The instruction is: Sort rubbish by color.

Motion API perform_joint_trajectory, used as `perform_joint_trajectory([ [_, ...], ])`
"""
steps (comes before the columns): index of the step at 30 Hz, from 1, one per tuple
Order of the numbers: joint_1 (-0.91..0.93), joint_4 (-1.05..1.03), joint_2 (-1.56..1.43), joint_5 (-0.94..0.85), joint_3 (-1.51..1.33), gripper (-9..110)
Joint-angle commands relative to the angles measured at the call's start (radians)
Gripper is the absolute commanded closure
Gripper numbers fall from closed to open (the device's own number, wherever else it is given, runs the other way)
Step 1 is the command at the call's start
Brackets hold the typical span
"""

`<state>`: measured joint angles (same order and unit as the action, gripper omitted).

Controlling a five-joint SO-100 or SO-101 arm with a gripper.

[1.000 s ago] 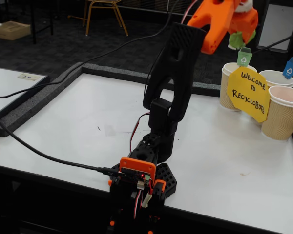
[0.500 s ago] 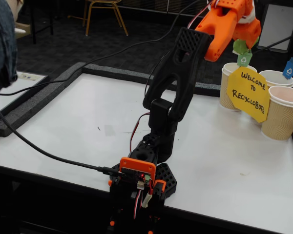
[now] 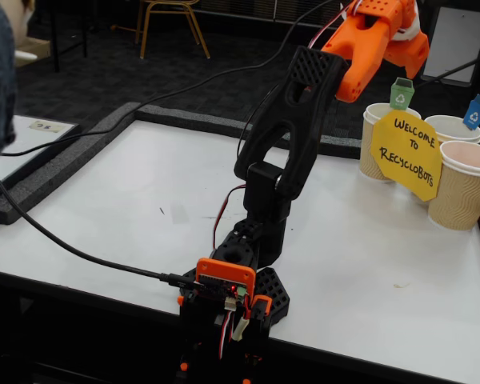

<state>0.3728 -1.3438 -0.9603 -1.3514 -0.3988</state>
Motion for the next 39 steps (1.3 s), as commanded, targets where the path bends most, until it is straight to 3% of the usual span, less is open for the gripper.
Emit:
perform_joint_trajectory([
  [1, 0.017, -0.067, -0.058, 0.006, 0.130, 93],
  [5, 0.009, -0.224, -0.086, 0.032, 0.192, 101],
  [12, -0.008, -0.419, -0.296, 0.106, 0.121, 101],
  [27, 0.012, -0.420, -0.992, 0.100, -0.609, 101],
  [39, -0.029, -0.420, -1.437, 0.098, -1.020, 101],
])
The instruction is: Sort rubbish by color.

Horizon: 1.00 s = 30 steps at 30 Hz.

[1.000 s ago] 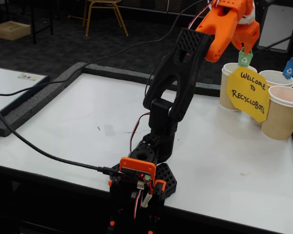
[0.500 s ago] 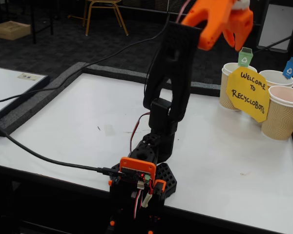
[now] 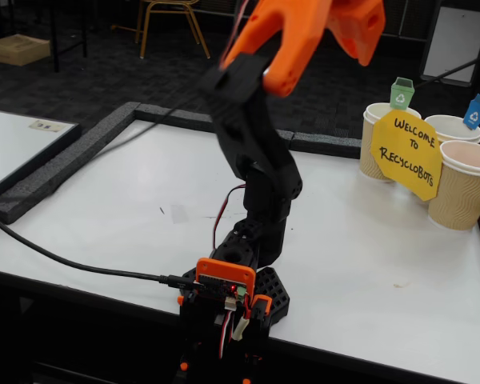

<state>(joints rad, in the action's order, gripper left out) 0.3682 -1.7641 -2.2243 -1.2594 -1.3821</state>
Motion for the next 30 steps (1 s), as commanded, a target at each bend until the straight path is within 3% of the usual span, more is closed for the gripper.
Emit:
perform_joint_trajectory([
  [1, -0.032, 0.000, -0.206, 0.006, -0.061, 101],
  [11, -0.055, -0.002, -0.350, 0.006, -0.163, 101],
  [24, 0.127, -0.002, -0.347, 0.017, -0.227, 101],
  [30, 0.083, -0.002, -0.345, 0.017, -0.261, 101],
])
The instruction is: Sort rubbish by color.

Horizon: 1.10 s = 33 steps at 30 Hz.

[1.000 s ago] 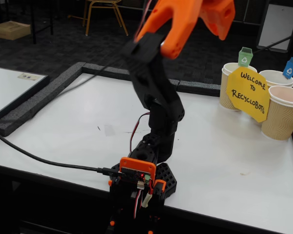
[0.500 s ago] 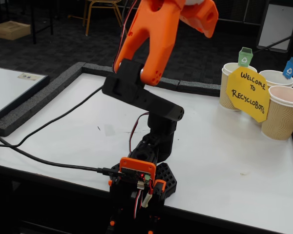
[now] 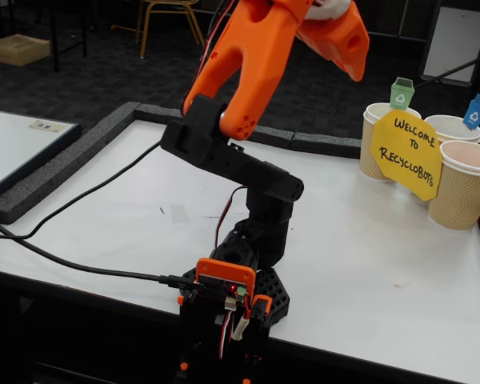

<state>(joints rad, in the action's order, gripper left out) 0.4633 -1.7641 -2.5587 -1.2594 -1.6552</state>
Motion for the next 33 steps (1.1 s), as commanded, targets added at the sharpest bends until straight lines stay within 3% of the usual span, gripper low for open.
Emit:
perform_joint_trajectory([
  [1, -0.034, -0.002, -0.011, 0.017, 0.008, 101],
  [10, -0.276, 0.026, -0.015, 0.021, -0.061, 101],
  [16, -0.383, 0.161, -0.015, 0.164, -0.161, 101],
  [24, -0.523, 0.353, -0.031, 0.557, -0.322, 101],
  [33, -0.503, 0.477, -0.186, 1.065, -0.581, 101],
])
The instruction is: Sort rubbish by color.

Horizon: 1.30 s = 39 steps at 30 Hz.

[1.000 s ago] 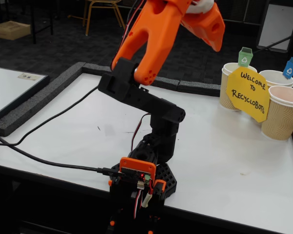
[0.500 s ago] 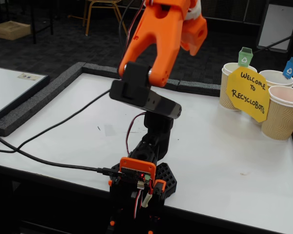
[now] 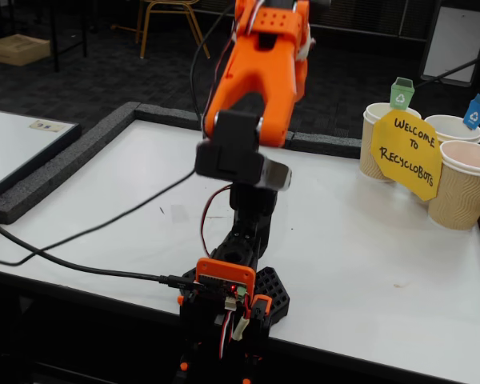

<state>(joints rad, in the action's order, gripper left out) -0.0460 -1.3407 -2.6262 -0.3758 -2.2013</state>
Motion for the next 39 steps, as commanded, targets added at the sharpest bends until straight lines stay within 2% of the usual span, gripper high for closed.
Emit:
perform_joint_trajectory([
  [1, 0.009, 0.063, -0.152, 0.222, -0.074, 101],
  [19, 0.071, 0.244, -0.416, 0.351, -0.499, 98],
  [39, 0.104, 0.305, -0.647, 0.394, -0.785, 98],
])
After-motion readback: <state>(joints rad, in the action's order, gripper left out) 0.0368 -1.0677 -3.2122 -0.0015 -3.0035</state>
